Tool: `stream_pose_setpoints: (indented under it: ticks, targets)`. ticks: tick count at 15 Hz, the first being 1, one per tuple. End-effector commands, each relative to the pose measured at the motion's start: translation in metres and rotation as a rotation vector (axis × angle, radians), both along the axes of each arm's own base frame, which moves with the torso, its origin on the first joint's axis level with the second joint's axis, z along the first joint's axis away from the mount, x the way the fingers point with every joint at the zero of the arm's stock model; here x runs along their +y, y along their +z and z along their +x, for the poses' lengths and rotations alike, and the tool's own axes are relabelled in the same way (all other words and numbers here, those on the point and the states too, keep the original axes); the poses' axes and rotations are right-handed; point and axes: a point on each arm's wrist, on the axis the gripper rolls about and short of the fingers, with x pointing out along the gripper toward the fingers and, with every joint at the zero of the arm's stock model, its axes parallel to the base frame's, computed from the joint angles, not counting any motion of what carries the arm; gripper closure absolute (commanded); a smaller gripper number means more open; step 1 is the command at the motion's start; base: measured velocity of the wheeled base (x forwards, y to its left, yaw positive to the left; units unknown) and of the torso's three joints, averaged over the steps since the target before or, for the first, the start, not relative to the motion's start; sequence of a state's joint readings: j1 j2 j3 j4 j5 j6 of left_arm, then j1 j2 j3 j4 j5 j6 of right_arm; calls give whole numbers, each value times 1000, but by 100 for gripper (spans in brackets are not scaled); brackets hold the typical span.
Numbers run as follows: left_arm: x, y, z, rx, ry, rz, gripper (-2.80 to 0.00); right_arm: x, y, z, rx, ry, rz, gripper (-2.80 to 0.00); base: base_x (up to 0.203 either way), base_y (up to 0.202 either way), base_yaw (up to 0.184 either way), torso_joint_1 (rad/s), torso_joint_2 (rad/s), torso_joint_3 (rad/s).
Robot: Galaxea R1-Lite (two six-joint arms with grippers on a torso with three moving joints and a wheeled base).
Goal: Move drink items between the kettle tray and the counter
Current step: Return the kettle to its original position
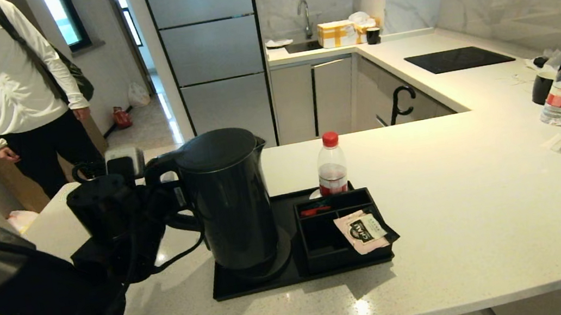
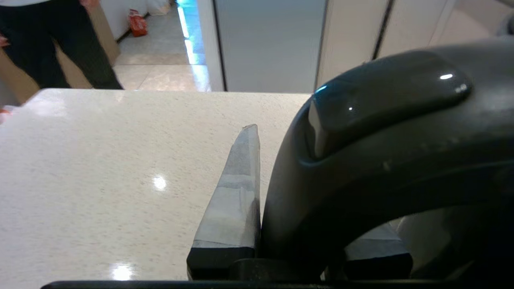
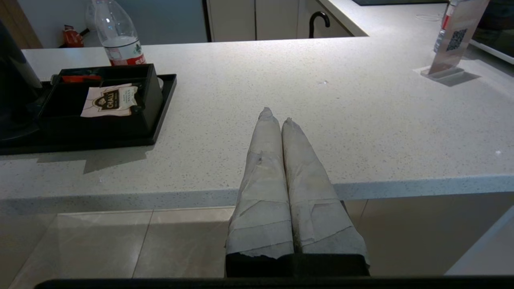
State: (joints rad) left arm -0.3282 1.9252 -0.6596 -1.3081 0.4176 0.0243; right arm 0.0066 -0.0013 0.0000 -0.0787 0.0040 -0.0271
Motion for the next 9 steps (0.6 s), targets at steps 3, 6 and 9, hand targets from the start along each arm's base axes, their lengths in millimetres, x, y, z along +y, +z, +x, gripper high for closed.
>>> stream_pose_setpoints:
  ticks: [3,6,9]
  targets:
    - [-8,-5,-1,9,-15,3,0,0,-8,3,31,2,-1,0,0,0,0,0,0,0]
    - [-11,-6,-3,14,-25,5,0,0,-8,3,31,2,-1,0,0,0,0,0,0,0]
    - [-13,-8,-6,16,-35,7,0,0,-8,3,31,2,-1,0,0,0,0,0,0,0]
